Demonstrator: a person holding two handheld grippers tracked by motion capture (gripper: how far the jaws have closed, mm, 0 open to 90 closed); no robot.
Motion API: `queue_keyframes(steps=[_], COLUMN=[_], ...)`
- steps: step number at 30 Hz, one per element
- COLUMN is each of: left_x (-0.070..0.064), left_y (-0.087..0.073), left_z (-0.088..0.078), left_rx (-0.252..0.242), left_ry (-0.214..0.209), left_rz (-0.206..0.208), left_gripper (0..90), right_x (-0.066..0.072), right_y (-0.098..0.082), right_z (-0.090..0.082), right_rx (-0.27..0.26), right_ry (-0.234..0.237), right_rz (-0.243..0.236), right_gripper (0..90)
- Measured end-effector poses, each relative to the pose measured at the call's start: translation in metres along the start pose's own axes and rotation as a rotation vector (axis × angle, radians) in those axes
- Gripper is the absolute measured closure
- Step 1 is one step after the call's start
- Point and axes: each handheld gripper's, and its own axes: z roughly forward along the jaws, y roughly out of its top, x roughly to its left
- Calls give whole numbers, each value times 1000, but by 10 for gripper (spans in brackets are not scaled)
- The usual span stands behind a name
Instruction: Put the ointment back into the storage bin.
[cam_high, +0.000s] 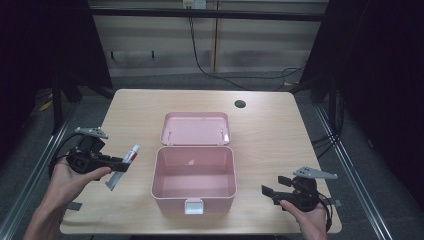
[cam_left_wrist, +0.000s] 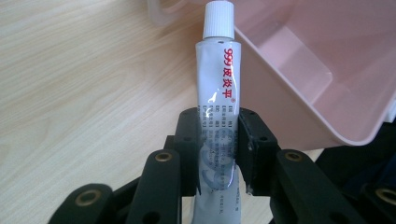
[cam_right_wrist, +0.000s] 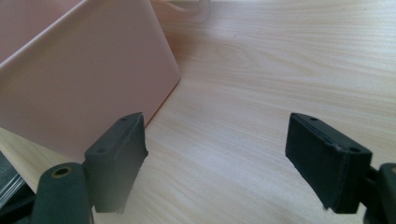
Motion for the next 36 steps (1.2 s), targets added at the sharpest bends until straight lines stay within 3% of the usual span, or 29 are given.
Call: queue_keyframes(steps=[13,20,26,36], left_x=[-17,-25,-36,-52], left_y=[17,25,36,50], left_z=[-8,-8,-6,-1], left_rx=[11,24,45,62], left_ry=[-26,-41,-57,-91], left_rz=[81,92,153,191], left_gripper=[713,713,714,714], right_x=[0,0,0,0], right_y=[0,0,0,0], right_z=[0,0,0,0], right_rx=[7,8,10,14], right_ry=[-1,2,3,4], right_rz=[2,2,2,2], right_gripper=[191,192,192,192])
